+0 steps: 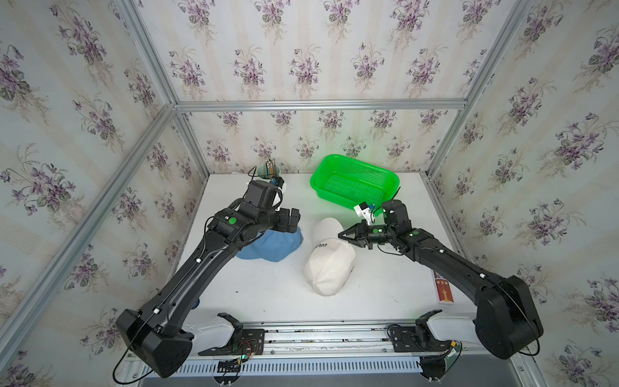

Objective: Turn the baseball cap inside out
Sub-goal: Place the baseball cap at the center of the board, then move the baseball cap to the center of the board.

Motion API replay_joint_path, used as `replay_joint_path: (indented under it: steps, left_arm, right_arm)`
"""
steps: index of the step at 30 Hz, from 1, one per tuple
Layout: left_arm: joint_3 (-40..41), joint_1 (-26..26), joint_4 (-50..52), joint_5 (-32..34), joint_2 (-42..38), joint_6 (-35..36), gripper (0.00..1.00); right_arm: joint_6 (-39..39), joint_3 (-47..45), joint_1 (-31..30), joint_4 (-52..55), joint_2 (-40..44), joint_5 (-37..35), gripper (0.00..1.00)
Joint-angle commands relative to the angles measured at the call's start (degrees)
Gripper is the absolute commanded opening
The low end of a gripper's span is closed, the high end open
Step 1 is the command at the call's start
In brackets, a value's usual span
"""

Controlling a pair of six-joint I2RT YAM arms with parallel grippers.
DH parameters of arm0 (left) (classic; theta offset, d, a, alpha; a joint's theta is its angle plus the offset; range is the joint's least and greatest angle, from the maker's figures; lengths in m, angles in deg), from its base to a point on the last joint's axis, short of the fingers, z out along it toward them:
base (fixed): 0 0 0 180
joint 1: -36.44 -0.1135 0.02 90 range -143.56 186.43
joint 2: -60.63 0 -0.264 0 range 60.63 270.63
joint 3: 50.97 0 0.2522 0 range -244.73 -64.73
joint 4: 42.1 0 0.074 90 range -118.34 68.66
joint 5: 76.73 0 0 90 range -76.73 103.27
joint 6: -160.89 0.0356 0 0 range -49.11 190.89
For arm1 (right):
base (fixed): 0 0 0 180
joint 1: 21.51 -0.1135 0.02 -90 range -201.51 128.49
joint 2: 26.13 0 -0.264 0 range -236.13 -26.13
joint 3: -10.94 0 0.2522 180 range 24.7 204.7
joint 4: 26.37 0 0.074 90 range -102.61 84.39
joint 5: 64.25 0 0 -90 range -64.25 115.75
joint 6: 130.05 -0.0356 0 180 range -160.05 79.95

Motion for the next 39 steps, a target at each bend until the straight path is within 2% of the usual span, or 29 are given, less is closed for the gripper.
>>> replay_joint_path:
  steps: [1, 8, 15, 21, 24, 25, 33, 39]
  left_arm:
    - [-0.69, -0.07, -0.03, 0.50, 0.60, 0.38, 0.99]
    - [-1.33, -0.08, -0.28, 0.32, 2.11, 0.60, 0.99]
    - [-1.41, -0.04, -0.89, 0.06, 3.12, 0.75, 0.99]
    - [-1.70, -0.04, -1.23, -0.03, 3.61, 1.11, 0.99]
    - [-1.68, -0.07, -1.35, -0.19, 3.62, 1.17, 0.99]
    - [-1.63, -0.07, -1.52, -0.23, 3.67, 1.17, 0.99]
    - [-1.92, -0.08, -1.63, -0.91, 3.38, 1.25, 0.99]
    - [-1.85, -0.05, -2.16, -1.64, 3.37, 1.00, 0.99]
  right_arm:
    - [-2.91, -1.78, 1.63, -8.29, -1.08, 5.10, 0.03]
    - [-2.75, -2.44, 5.23, -11.66, -4.94, 6.42, 0.07]
    - [1.01, -1.27, 10.09, -9.37, -9.49, 7.77, 0.14]
    - [4.52, -1.36, 13.07, -6.28, -11.77, 6.47, 0.25]
    - [7.35, -0.59, 14.31, -1.22, -12.17, 2.39, 0.41]
    - [7.99, -0.13, 14.45, 0.36, -11.71, -0.25, 0.42]
    - [13.59, 3.24, 17.54, 11.98, -10.47, -13.98, 0.51]
    - [18.91, 7.11, 17.44, 20.19, -11.34, -28.04, 0.54]
